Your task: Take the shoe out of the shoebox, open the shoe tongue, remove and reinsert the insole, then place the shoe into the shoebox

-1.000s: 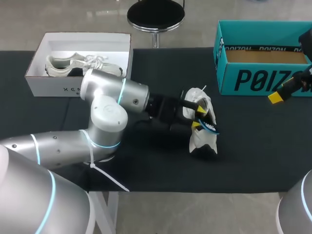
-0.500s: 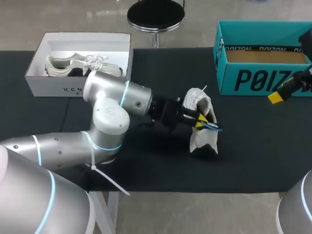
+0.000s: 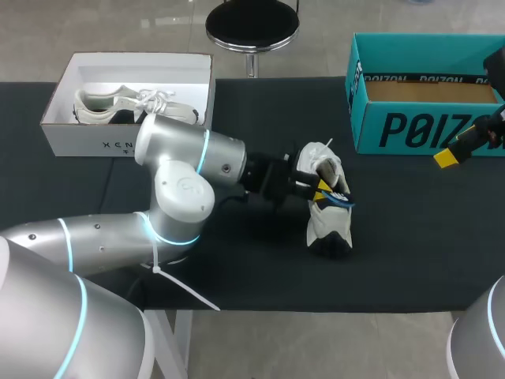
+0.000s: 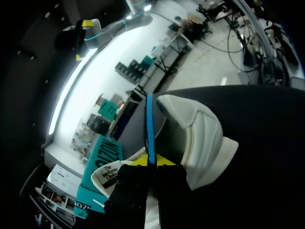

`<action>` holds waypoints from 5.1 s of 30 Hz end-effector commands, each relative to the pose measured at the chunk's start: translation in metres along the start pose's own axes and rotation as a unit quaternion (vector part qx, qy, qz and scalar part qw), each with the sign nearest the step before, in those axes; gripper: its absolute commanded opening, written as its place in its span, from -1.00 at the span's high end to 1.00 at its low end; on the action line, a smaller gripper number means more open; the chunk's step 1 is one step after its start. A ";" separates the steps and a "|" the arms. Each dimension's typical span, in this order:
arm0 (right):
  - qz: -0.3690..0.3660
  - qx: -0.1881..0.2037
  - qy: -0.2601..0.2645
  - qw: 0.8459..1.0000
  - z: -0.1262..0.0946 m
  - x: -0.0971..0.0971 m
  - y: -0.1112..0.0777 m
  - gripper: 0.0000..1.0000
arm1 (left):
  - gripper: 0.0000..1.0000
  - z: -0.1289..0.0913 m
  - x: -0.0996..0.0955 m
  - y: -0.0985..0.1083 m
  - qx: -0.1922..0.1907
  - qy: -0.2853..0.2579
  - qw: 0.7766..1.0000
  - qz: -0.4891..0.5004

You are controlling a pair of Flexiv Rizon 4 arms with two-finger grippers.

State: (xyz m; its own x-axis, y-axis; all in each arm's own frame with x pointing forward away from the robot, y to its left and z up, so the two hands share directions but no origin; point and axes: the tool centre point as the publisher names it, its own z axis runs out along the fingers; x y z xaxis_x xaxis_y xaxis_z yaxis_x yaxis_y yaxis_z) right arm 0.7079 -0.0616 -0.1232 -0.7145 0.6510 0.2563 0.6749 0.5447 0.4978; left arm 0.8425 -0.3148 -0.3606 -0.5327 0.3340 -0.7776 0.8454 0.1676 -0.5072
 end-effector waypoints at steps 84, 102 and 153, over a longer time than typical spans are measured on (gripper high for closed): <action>0.000 0.002 0.000 1.000 0.001 -0.001 0.001 -1.00 | 0.82 0.004 -0.008 -0.031 0.014 0.040 0.999 0.007; 0.000 0.002 0.000 1.000 0.001 -0.001 0.001 -1.00 | 1.00 0.008 -0.008 -0.004 -0.012 0.043 0.999 0.006; 0.000 0.002 0.000 1.000 0.001 -0.001 0.001 -1.00 | 1.00 -0.024 -0.018 -0.069 -0.076 0.506 0.838 0.189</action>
State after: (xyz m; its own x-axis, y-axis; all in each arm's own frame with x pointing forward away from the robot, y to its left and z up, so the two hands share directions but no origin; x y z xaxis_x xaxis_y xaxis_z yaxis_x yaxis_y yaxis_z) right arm 0.7079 -0.0616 -0.1232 -0.7144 0.6511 0.2563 0.6749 0.5446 0.4979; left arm 0.7981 -0.3086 -0.3054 -0.1109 0.8740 -0.4731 0.9767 0.0080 -0.2143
